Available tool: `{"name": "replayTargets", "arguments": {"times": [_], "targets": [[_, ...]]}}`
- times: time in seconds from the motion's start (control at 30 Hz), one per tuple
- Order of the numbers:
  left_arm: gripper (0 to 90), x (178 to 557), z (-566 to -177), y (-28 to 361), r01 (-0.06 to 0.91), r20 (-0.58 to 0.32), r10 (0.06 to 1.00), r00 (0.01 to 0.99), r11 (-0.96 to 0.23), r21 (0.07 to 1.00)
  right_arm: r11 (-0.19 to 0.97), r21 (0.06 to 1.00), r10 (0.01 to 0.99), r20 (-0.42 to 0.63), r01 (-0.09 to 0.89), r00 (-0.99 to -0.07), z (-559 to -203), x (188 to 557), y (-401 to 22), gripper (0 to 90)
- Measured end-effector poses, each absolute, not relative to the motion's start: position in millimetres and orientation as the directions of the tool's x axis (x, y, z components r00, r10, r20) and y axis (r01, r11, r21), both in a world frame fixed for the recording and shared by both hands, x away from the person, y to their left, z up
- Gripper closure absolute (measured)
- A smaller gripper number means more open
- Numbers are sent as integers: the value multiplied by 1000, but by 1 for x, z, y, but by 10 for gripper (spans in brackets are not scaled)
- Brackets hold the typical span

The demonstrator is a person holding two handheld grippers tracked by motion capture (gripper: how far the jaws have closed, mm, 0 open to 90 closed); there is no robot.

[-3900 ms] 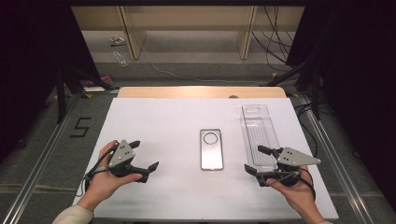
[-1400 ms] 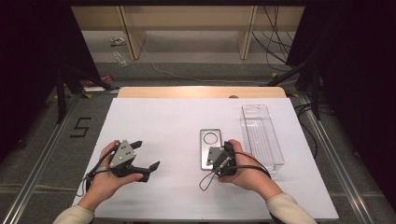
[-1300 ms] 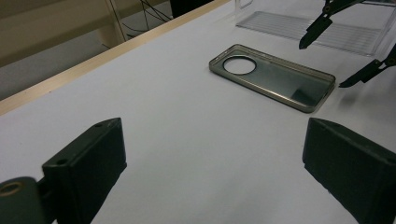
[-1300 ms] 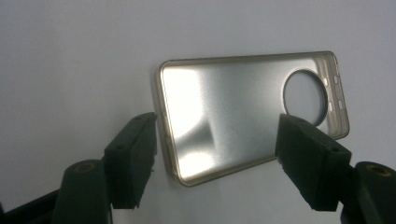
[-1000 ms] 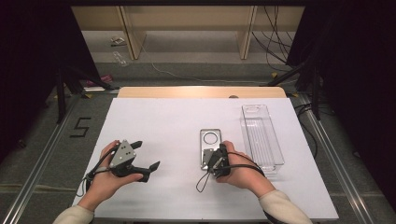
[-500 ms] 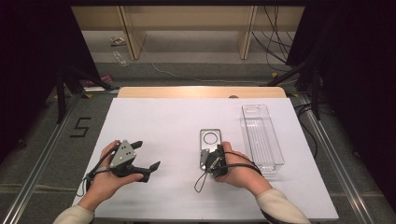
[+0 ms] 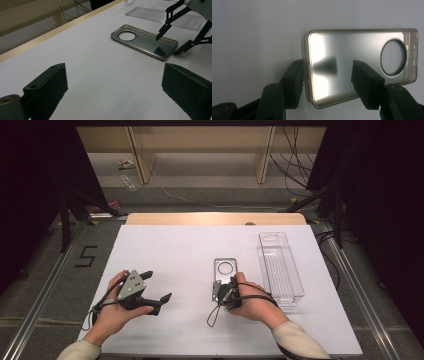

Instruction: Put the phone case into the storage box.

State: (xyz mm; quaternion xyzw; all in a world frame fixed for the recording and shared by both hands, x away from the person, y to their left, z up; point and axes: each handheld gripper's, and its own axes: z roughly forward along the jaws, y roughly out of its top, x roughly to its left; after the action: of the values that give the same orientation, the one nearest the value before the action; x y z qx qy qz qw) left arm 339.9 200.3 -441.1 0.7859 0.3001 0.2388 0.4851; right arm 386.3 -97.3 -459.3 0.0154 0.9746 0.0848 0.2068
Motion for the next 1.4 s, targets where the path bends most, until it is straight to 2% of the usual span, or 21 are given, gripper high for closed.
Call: {"name": "replayTargets", "arguments": {"times": [0.7,1.4], "targets": [[61,340,-441,200,239,84,702,707,-349,906,990,134,10,-361,-41,-932,-461,383,-95,669],[61,340,-441,200,239,84,701,709,-350,906,992,116,-8,-323,-48,-946,-461,381,-93,823]]}}
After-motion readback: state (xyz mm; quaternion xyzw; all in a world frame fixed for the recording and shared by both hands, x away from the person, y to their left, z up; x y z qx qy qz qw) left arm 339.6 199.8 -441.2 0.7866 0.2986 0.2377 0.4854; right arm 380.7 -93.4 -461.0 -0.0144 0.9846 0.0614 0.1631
